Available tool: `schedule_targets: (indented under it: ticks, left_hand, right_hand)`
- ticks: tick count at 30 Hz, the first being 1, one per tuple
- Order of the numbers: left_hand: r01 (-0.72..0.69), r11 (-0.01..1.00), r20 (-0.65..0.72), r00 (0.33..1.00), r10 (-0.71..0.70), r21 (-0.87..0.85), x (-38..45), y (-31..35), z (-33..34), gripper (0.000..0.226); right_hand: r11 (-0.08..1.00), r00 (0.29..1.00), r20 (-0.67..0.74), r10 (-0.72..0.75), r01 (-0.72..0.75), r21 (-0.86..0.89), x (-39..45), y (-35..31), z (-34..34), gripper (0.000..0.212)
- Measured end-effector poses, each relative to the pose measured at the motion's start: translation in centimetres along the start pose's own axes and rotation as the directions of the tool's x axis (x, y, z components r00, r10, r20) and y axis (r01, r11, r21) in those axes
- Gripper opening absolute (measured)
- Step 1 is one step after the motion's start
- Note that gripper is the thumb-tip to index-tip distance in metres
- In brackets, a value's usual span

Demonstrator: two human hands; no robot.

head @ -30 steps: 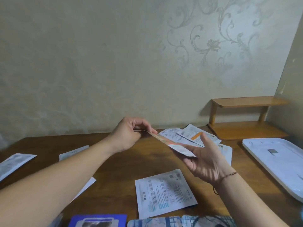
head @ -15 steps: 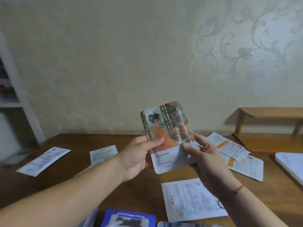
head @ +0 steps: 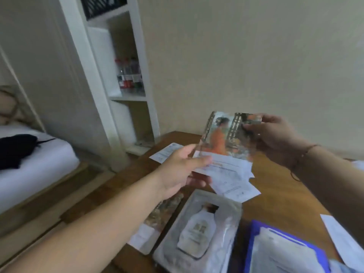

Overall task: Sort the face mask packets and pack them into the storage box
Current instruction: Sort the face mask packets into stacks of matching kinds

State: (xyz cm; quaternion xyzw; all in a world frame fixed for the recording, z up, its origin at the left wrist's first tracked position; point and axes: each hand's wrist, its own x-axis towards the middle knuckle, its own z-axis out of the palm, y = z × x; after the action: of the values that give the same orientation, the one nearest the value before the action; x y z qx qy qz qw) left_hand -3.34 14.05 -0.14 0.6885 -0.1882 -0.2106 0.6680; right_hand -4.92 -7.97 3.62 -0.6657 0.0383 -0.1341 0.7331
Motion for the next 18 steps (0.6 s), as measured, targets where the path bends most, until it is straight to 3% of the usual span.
schedule_targets:
  ticks: [3, 5, 9, 14, 18]
  left_hand:
    - [0.026, 0.999, -0.25, 0.967, -0.036, -0.043, -3.6, -1.6, -6.0, 0.033]
    - [0.072, 0.997, -0.337, 0.939, -0.072, -0.013, -6.2, -2.7, -9.2, 0.042]
    - [0.207, 0.945, -0.391, 0.915, -0.096, 0.253, -10.2, -5.3, -12.6, 0.045]
    - [0.274, 0.786, -0.425, 0.905, -0.016, 0.555, -11.8, -9.5, -14.2, 0.048]
    - [0.249, 0.625, -0.385, 0.919, 0.09, 0.74, -12.0, -10.8, -14.0, 0.042]
  right_hand:
    - [0.994, 0.99, 0.099, 0.099, -0.095, -0.045, 1.2, 2.1, 6.4, 0.015]
    - [0.979, 0.975, 0.156, 0.156, -0.132, -0.154, 1.6, 3.9, 9.7, 0.008]
    - [0.78, 0.954, 0.246, 0.173, 0.02, -0.626, 2.3, 8.3, 13.7, 0.011]
    - [0.563, 0.894, 0.363, 0.263, 0.163, -0.81, 2.7, 11.5, 15.9, 0.004]
    - [0.423, 0.883, 0.372, 0.285, 0.232, -0.876, 3.0, 12.7, 16.2, 0.016]
